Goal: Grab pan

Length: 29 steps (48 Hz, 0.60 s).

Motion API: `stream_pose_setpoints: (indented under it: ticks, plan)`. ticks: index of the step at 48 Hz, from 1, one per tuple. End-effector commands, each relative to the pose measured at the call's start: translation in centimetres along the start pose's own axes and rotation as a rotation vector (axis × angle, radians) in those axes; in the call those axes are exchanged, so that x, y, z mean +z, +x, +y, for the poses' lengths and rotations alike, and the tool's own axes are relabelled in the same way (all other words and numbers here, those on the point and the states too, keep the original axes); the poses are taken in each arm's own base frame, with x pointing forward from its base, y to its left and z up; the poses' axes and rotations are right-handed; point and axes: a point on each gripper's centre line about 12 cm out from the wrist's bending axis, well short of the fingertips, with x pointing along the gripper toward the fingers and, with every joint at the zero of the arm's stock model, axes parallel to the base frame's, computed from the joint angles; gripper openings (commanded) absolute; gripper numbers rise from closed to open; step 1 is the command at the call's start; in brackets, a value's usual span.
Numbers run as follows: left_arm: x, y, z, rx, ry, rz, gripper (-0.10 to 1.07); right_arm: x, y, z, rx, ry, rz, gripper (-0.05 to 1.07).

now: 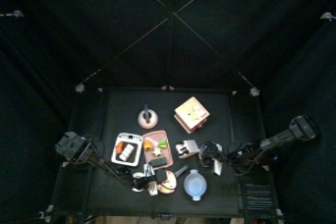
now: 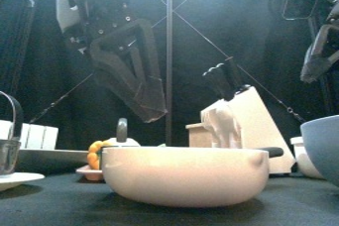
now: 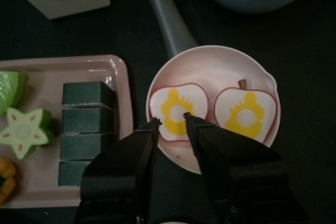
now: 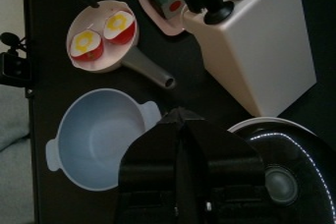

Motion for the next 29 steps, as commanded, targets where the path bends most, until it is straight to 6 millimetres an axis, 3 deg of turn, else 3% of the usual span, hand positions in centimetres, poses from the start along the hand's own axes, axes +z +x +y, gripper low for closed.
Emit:
stream_pose_setpoints:
  ticks: [1, 29]
  plan:
    - [0.8, -0.9, -0.1, -0.021, -0.029, -0.015, 0.71, 0.4, -0.1, 0.2, 0.007, 0.007, -0.011, 0.44]
    - [-1.7, 0.7, 0.3, 0.013, -0.110, 0.101, 0.70, 0.4, 0.0, 0.2, 0.004, 0.005, -0.006, 0.44]
